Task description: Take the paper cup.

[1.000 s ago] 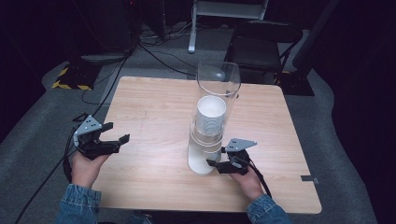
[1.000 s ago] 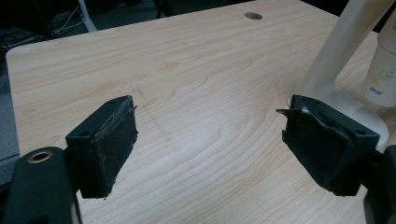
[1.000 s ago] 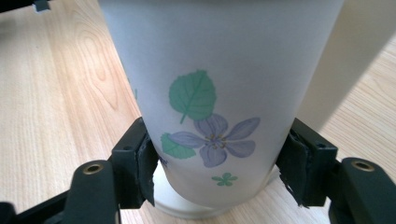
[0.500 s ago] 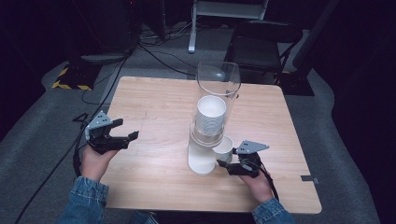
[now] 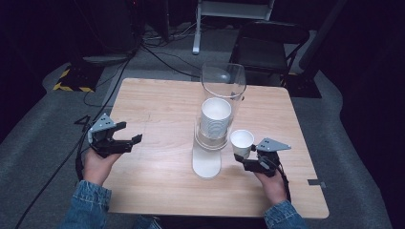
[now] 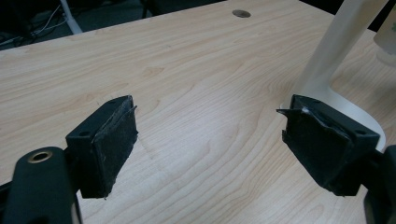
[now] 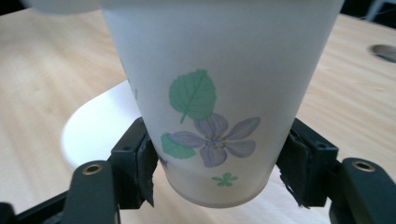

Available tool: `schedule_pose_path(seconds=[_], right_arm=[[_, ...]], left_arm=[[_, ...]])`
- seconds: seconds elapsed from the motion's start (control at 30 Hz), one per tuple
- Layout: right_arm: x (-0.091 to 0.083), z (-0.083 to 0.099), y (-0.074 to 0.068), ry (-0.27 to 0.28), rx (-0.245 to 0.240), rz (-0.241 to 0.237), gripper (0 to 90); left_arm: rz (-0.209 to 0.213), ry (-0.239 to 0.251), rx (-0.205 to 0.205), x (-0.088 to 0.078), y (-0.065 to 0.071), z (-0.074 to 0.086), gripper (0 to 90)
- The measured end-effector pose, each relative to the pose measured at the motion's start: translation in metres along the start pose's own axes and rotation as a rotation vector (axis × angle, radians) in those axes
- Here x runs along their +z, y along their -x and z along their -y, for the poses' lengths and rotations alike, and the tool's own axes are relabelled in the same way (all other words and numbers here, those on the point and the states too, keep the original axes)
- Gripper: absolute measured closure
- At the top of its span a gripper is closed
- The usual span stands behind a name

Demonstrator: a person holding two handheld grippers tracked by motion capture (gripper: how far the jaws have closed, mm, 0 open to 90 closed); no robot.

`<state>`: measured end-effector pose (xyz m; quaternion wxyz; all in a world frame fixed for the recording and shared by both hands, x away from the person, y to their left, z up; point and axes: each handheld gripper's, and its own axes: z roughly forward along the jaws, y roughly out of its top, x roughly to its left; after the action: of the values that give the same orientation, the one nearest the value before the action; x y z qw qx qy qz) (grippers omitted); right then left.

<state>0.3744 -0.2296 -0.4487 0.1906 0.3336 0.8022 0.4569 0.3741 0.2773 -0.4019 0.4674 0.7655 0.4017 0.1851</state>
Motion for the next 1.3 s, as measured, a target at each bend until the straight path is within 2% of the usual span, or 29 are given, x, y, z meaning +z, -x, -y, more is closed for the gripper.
schedule_pose_path(seconds=[0.07,0.1,0.13,0.27,0.3,0.37,0.43,0.57,0.6,0.63,0.87,0.93,0.97,1.03,1.07,1.1,1.13,1.2,1.3], right_arm=[[-0.003,0.000,0.006,0.014,0.025,0.050,35.3],[-0.004,0.000,0.013,0.013,0.057,0.096,35.3],[-0.004,0.000,0.013,0.013,0.057,0.096,35.3],[-0.007,0.001,0.027,0.010,0.113,0.166,35.3],[-0.009,0.002,0.034,0.007,0.123,0.202,35.3],[-0.009,0.002,0.037,0.007,0.128,0.217,35.3],[-0.011,0.004,0.047,0.015,0.159,0.264,35.2],[-0.009,0.009,0.055,0.024,0.171,0.300,35.0],[-0.008,0.011,0.057,0.042,0.170,0.310,35.0],[-0.005,0.016,0.059,0.076,0.151,0.344,35.1],[0.004,0.018,0.065,0.055,0.123,0.354,35.0],[0.008,0.019,0.066,0.051,0.119,0.340,34.9],[0.010,0.020,0.068,0.042,0.133,0.324,35.0],[0.012,0.020,0.069,0.035,0.144,0.321,35.0],[0.013,0.021,0.070,0.020,0.156,0.320,35.0],[0.016,0.020,0.073,-0.022,0.181,0.308,35.0],[0.016,0.020,0.073,-0.022,0.181,0.308,35.0],[0.018,0.020,0.075,-0.062,0.213,0.296,35.0],[0.021,0.020,0.077,-0.098,0.219,0.291,34.9]], left_arm=[[-0.004,0.000,-0.003,-0.001,0.000,0.001,17.3],[-0.008,-0.003,-0.003,-0.002,0.000,0.003,17.3],[-0.008,-0.003,-0.003,-0.002,0.000,0.003,17.3],[-0.019,-0.015,-0.005,-0.004,-0.001,0.006,17.3],[-0.023,-0.022,-0.008,-0.005,-0.002,0.008,17.3],[-0.026,-0.023,-0.012,-0.005,-0.002,0.009,17.3],[-0.032,-0.024,-0.014,-0.007,-0.002,0.011,17.3],[-0.040,-0.018,-0.016,-0.011,-0.003,0.014,17.3],[-0.042,-0.022,-0.021,-0.013,-0.003,0.014,17.3],[-0.044,-0.022,-0.018,-0.014,-0.003,0.015,17.3],[-0.048,-0.026,-0.024,-0.017,-0.003,0.019,17.3],[-0.052,-0.025,-0.028,-0.018,-0.002,0.019,17.3],[-0.051,-0.027,-0.024,-0.019,-0.003,0.020,17.4],[-0.053,-0.022,-0.032,-0.020,-0.003,0.021,17.3],[-0.052,-0.022,-0.031,-0.020,-0.003,0.021,17.3],[-0.052,-0.023,-0.032,-0.021,-0.003,0.021,17.4],[-0.052,-0.023,-0.032,-0.021,-0.003,0.021,17.4],[-0.052,-0.026,-0.029,-0.020,-0.003,0.021,17.3],[-0.052,-0.027,-0.035,-0.020,-0.002,0.022,17.4]])
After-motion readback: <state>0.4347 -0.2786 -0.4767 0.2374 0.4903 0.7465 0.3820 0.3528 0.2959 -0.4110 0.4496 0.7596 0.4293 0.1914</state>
